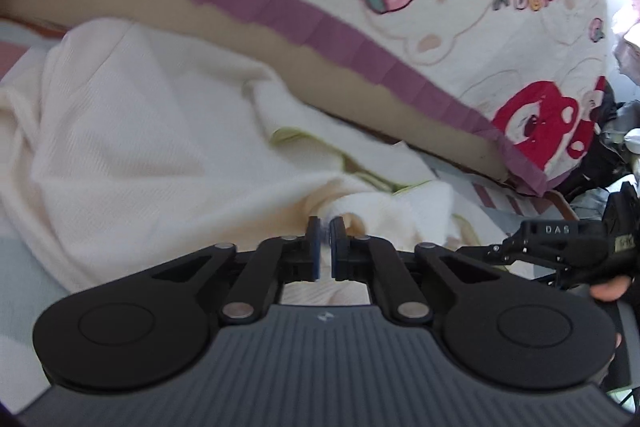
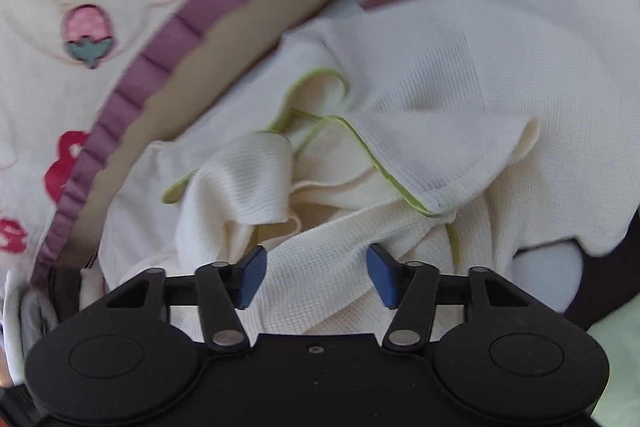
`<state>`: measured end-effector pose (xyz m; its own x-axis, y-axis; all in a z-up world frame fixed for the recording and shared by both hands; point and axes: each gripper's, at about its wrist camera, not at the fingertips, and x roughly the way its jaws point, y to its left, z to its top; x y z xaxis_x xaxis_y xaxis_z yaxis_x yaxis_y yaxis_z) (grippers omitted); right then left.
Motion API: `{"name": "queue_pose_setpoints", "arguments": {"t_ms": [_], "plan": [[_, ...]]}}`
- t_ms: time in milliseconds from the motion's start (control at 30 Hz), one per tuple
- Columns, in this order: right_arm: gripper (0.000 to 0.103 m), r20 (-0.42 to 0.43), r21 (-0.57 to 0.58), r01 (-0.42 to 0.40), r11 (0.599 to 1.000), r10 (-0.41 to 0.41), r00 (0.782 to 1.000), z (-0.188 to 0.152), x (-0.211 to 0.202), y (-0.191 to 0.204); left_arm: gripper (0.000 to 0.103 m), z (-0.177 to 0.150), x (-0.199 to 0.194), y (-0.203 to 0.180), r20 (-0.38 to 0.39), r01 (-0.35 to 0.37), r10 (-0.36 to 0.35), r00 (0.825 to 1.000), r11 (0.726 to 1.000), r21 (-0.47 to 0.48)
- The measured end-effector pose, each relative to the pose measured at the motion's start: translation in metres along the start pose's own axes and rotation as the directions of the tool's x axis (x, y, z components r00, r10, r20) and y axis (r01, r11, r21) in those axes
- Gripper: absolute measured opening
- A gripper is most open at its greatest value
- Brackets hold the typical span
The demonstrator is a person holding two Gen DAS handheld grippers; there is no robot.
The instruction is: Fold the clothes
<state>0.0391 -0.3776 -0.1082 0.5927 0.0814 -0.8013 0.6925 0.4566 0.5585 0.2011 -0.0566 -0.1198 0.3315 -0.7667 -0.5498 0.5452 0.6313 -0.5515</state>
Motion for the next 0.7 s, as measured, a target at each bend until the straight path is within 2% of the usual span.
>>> {"name": "queue_pose_setpoints", "arguments": {"t_ms": [67,200,300,333,367,400,467,533,567,700], "plan": [[0.065,-0.012,0.011,0.031,0.999,-0.031,0.999,0.002,0.007,0.004,0.006,-0.002,0.003,0.003,-0.008,0.011,-0.011,1.0,1.0,-0.015],[0.07,-0.008,-0.016,0.067,0.998,-0.067,0.998,0.001,0.015,0.012,0.008,-0.005,0.006,-0.003,-0.012,0.016,-0.016,1.0,1.0,0.025],[0.07,0.007,-0.086,0.082,0.993,-0.082,0.997,-0.004,0.018,0.016,0.013,-0.007,0.009,-0.008,-0.016,0.014,-0.013,1.0,0.998,0.059],[0.058,0.013,-0.111,0.087,0.99,-0.086,0.996,-0.006,0.019,0.017,0.013,-0.008,0.009,-0.01,-0.016,0.005,-0.004,1.0,0.997,0.074],[0.037,0.036,-0.167,0.091,0.982,-0.086,0.996,-0.011,0.013,0.019,0.013,-0.008,0.008,-0.012,-0.014,-0.004,0.005,1.0,0.997,0.083],[0.006,0.072,-0.246,0.097,0.964,-0.082,0.994,-0.018,0.003,0.021,0.013,-0.008,0.008,-0.013,-0.011,-0.013,0.014,1.0,0.996,0.089],[0.005,0.142,-0.398,0.115,0.91,-0.063,0.988,-0.033,-0.017,0.026,0.013,-0.007,0.005,-0.014,0.0,-0.024,0.024,1.0,0.995,0.092],[0.005,0.207,-0.537,0.142,0.831,-0.033,0.978,-0.047,-0.036,0.031,0.013,-0.003,-0.002,-0.014,0.024,-0.028,0.026,0.999,0.996,0.087],[0.005,0.226,-0.566,0.156,0.809,-0.03,0.974,-0.051,-0.047,0.029,0.013,-0.001,-0.004,-0.013,0.035,-0.025,0.022,0.999,0.996,0.083],[0.005,0.27,-0.566,0.214,0.796,-0.066,0.961,-0.057,-0.091,0.004,0.021,0.003,-0.007,-0.01,0.04,-0.005,0.002,0.999,0.998,0.06]]}}
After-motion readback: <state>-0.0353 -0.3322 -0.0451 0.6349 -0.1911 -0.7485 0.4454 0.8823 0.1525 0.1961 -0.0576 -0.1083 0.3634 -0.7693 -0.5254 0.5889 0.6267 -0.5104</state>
